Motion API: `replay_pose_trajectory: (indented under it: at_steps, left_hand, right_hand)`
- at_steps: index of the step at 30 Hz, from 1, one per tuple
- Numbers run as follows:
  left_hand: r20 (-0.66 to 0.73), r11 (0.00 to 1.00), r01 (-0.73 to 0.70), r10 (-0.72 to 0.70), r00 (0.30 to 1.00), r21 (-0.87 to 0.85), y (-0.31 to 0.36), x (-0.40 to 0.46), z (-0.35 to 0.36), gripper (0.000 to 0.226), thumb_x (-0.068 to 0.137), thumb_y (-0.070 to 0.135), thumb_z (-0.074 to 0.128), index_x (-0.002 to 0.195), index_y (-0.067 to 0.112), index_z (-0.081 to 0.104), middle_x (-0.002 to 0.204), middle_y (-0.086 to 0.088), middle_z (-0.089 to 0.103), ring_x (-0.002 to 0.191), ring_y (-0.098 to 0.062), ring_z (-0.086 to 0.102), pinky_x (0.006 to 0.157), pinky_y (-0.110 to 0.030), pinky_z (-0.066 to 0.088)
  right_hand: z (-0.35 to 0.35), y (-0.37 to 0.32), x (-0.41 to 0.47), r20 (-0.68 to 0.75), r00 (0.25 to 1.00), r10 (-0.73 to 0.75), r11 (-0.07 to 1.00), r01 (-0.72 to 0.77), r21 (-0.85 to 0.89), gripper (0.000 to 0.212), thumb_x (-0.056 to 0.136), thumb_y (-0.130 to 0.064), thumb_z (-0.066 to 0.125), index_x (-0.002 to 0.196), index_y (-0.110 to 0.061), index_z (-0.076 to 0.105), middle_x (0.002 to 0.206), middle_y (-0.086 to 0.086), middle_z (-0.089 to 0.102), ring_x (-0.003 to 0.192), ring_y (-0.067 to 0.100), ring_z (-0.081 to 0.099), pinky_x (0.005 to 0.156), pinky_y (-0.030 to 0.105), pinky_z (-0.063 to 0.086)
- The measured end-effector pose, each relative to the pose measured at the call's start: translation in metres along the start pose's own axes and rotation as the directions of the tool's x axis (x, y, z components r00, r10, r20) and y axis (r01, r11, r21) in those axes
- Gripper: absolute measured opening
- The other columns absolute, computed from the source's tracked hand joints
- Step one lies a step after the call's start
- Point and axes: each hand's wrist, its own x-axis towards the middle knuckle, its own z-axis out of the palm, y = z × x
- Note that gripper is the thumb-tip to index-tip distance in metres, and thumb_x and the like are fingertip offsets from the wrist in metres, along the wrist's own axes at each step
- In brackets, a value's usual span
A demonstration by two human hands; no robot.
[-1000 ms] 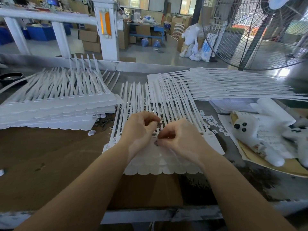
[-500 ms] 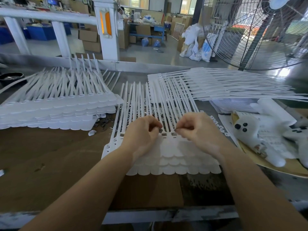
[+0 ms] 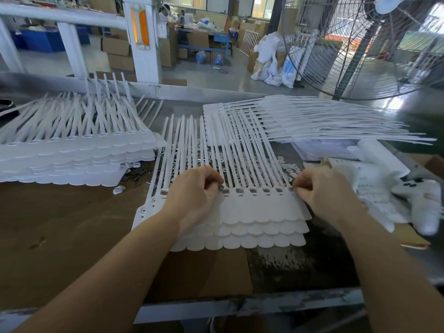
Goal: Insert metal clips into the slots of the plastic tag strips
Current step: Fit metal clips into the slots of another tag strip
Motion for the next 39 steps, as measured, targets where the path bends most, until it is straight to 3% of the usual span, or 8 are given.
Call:
replay_pose_trajectory:
  at_steps: [3,6,11,16,26,29,33,39]
  left_hand:
    - [-0.001,1.000,0.002,-0.002,1.000,-0.013,0.000,0.000,0.000,0.017,0.092,0.013,0.054,0.091,0.028,0.062,0.074,0.015,0.059,0.064,-0.007,0.057,0.054,-0.007,0.043]
    - [0.003,1.000,0.008,-0.008,1.000,-0.025,0.000,0.000,0.001,0.017,0.092,0.013,0.054,0.092,0.028,0.063,0.075,0.015,0.061,0.067,-0.010,0.059,0.058,-0.008,0.044]
    - [0.011,1.000,0.010,-0.010,1.000,-0.023,-0.001,0.000,0.000,0.017,0.092,0.015,0.054,0.091,0.029,0.061,0.077,0.016,0.060,0.071,-0.004,0.058,0.057,-0.005,0.043]
    - [0.012,1.000,0.015,-0.014,1.000,-0.016,0.000,0.000,0.000,0.018,0.092,0.015,0.054,0.088,0.031,0.059,0.076,0.016,0.059,0.071,-0.007,0.059,0.063,-0.005,0.042]
    - [0.005,1.000,0.028,-0.028,1.000,0.005,0.001,0.000,0.000,0.015,0.093,0.016,0.054,0.091,0.029,0.062,0.076,0.015,0.060,0.074,-0.012,0.061,0.060,-0.011,0.044]
    - [0.000,0.999,0.032,-0.032,0.999,0.004,0.000,0.000,0.001,0.015,0.093,0.016,0.054,0.092,0.029,0.062,0.077,0.014,0.060,0.074,-0.011,0.061,0.062,-0.012,0.044]
    - [-0.004,0.999,0.034,-0.034,0.999,0.004,0.000,0.000,0.001,0.015,0.093,0.016,0.054,0.097,0.025,0.065,0.080,0.013,0.060,0.073,-0.003,0.057,0.060,-0.010,0.042]
    - [0.003,0.999,0.035,-0.035,0.999,0.008,0.000,0.001,0.000,0.016,0.093,0.016,0.054,0.098,0.024,0.067,0.079,0.012,0.060,0.069,-0.001,0.055,0.058,-0.008,0.041]
  right_hand:
    - [0.007,0.003,-0.006,-0.049,0.998,-0.048,0.999,0.047,-0.024,0.009,0.087,-0.012,0.061,0.090,-0.012,0.069,0.089,0.004,0.069,0.083,0.021,0.060,0.079,0.033,0.048]
    - [0.011,0.003,-0.009,-0.095,0.991,-0.089,0.993,0.081,-0.082,0.010,0.089,-0.012,0.058,0.090,-0.011,0.067,0.088,0.004,0.066,0.083,0.023,0.058,0.071,0.035,0.047]
    - [0.017,0.002,-0.014,-0.109,0.987,-0.115,0.980,0.095,-0.174,0.014,0.090,-0.006,0.054,0.092,-0.005,0.068,0.089,0.008,0.065,0.086,0.027,0.056,0.072,0.039,0.047]
    - [0.018,0.000,-0.022,-0.126,0.986,-0.113,0.982,0.092,-0.163,0.020,0.089,0.000,0.054,0.096,-0.005,0.072,0.093,0.008,0.066,0.091,0.028,0.058,0.073,0.041,0.050]
    - [0.025,-0.004,-0.039,-0.149,0.984,-0.097,0.987,0.076,-0.140,0.034,0.085,0.002,0.048,0.112,-0.006,0.067,0.104,0.007,0.063,0.097,0.026,0.055,0.073,0.035,0.049]
    - [0.025,0.000,-0.035,-0.152,0.986,-0.069,0.994,0.055,-0.095,0.033,0.088,0.001,0.048,0.114,-0.008,0.067,0.104,0.009,0.063,0.098,0.027,0.056,0.078,0.033,0.045]
    - [0.020,0.000,-0.023,-0.171,0.983,0.060,0.996,-0.047,0.076,0.020,0.089,-0.009,0.057,0.099,-0.013,0.073,0.099,0.005,0.070,0.091,0.023,0.061,0.080,0.031,0.048]
    - [0.020,0.000,-0.010,-0.130,0.963,0.235,0.940,-0.191,0.283,0.006,0.083,-0.014,0.068,0.084,-0.015,0.073,0.076,-0.003,0.065,0.067,0.007,0.054,0.061,0.020,0.039]
